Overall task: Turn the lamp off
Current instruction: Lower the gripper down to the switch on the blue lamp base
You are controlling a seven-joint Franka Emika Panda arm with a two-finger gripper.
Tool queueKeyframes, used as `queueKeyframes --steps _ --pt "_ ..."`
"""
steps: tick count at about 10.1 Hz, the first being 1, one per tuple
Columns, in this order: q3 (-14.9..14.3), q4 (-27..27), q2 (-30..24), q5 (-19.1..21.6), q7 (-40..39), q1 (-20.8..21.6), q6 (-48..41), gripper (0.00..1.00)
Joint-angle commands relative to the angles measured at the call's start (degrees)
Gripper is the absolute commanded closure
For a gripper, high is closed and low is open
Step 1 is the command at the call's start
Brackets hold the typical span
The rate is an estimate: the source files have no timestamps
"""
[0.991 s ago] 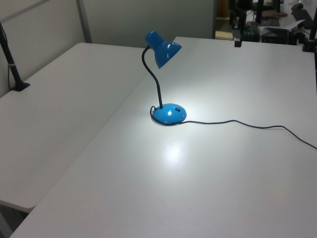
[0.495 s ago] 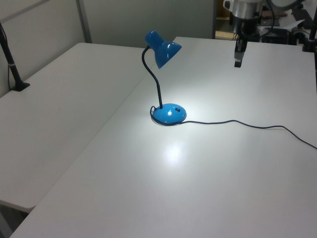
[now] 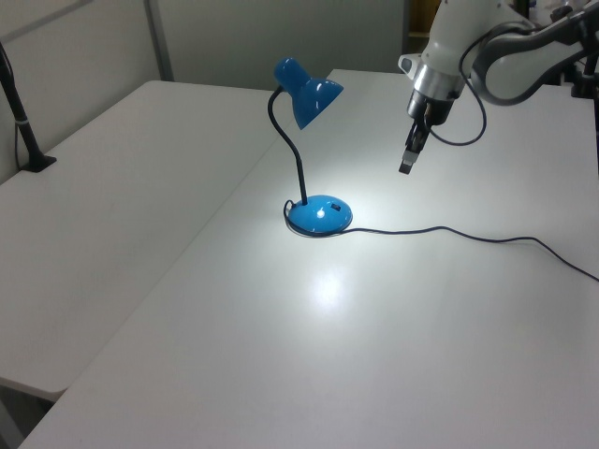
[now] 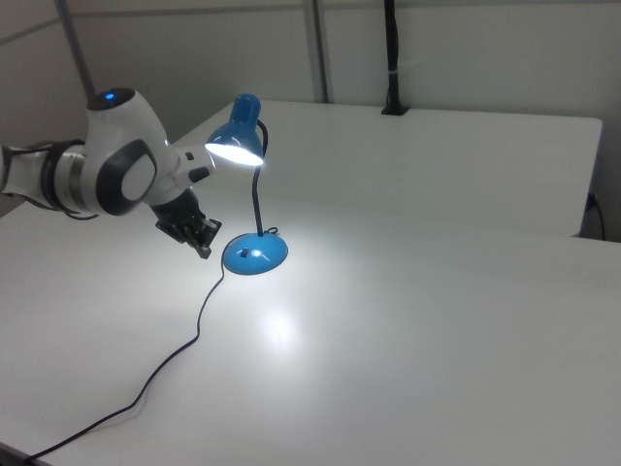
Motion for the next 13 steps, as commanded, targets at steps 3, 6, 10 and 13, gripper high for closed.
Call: queueKeyframes --steps 3,6,10,13 --pt "-0.2 -1.0 9.9 1.0 -0.6 0.1 23.1 1.0" --pt "-0.2 -0.3 15.0 0.9 -0.6 0.0 33.1 1.0" --pt "-0.2 3.1 18.6 0.5 -0.5 0.0 36.1 1.0" --pt "-0.2 6.9 21.6 -0.3 -1.1 0.0 36.1 1.0"
